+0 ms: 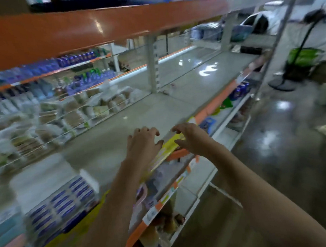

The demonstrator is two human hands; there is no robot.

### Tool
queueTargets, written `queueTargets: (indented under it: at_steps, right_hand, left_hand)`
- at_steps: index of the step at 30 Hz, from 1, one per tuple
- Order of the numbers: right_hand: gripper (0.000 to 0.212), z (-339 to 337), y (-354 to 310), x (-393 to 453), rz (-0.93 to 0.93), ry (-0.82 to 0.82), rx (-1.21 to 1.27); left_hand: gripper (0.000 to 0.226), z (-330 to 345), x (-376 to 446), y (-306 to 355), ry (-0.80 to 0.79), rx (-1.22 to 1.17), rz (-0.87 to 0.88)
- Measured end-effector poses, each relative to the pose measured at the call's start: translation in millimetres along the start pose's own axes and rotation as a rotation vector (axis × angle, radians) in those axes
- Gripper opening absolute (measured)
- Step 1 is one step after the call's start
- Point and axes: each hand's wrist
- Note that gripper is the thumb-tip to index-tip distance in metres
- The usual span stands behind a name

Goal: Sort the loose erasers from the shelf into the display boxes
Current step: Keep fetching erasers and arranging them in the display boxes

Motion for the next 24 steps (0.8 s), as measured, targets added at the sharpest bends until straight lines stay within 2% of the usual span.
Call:
queueTargets:
  at_steps: [6, 11, 24]
  right_hand:
    - [0.04, -38, 88, 27, 0.029, -0.002, -0.077]
    - [0.042, -50, 134, 75, 0.03, -0.006, -0.061]
    - [0.043, -17, 195, 268, 0.016, -0.158, -0.066]
  left_hand:
    - [0.036, 37, 81, 57, -0.025, -0.019, 0.013]
    - [0.038, 58, 136, 70, -0.06, 0.0, -0.019]
    - [0.041, 108, 289, -6, -0.124, -0.015, -0.276]
Point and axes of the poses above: each hand's wrist, its own x-axis towards the middle knuckle, its own z-axis out of the palm, y = z × x, and after that the axes turned 7 degrees about z, right-handed
